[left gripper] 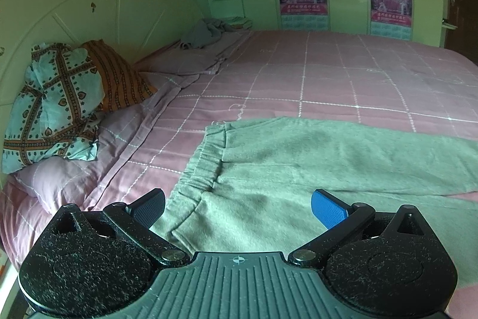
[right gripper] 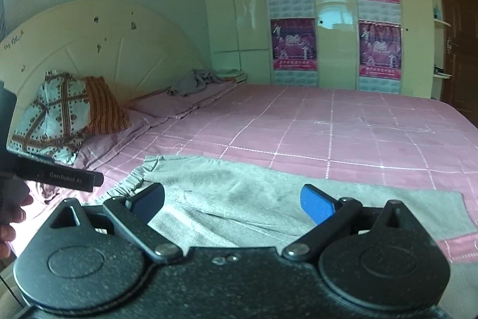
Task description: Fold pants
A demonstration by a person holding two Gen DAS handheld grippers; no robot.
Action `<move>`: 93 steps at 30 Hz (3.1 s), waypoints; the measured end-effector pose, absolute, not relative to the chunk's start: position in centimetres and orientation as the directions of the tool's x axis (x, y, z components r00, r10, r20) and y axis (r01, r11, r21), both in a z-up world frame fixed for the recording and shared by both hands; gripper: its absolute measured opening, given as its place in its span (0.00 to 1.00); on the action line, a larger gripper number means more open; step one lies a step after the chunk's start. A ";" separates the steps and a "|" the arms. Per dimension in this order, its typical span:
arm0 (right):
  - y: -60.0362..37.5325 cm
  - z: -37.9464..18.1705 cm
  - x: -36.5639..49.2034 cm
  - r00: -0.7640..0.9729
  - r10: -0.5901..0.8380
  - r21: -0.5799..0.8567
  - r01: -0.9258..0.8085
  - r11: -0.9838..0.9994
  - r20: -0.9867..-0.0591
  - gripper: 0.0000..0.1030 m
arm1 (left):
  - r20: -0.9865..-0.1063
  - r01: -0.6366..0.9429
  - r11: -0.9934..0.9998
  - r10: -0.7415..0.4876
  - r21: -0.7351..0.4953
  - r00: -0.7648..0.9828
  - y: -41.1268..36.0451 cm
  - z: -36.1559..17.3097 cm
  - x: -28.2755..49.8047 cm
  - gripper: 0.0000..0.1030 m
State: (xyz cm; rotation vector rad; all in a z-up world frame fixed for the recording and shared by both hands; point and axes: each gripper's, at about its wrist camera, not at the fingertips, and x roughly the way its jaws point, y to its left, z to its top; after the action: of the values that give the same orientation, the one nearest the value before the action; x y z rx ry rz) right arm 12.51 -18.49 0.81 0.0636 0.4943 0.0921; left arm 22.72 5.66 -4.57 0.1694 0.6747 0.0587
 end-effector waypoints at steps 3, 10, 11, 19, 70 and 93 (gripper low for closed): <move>-18.2 0.2 14.6 0.865 0.127 0.094 -0.093 0.991 -0.485 0.94 | -0.629 -0.006 0.982 0.126 0.189 0.767 5.9 -5.7 25.1 1.00; -17.3 -2.1 20.0 0.839 0.152 0.071 -0.134 0.988 -0.523 0.93 | -0.670 0.004 0.976 0.147 0.218 0.728 6.0 -8.7 30.5 1.00; -17.3 -2.5 20.8 0.835 0.155 0.067 -0.141 0.988 -0.528 0.93 | -0.677 0.006 0.975 0.149 0.221 0.720 6.1 -9.2 31.3 1.00; -17.6 -6.2 28.8 0.778 0.213 0.086 -0.201 0.976 -0.591 0.93 | -0.735 -0.022 0.977 0.176 0.214 0.655 7.5 -13.8 38.8 1.00; -13.1 -9.2 33.6 0.545 0.355 -0.034 -0.579 0.815 -0.760 0.06 | -0.848 -0.004 0.998 0.060 0.068 0.527 12.3 -15.2 41.9 0.53; -18.1 -15.1 21.9 0.491 0.347 0.410 0.022 0.912 -0.799 0.32 | -0.887 -0.254 0.900 -0.237 -0.354 0.396 19.0 -19.1 28.3 0.58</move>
State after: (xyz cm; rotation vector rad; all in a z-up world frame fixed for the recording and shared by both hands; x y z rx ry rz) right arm 21.91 -18.07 -15.15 0.3937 1.0456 0.2037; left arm 28.31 18.96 -19.14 -0.4789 1.1768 0.0111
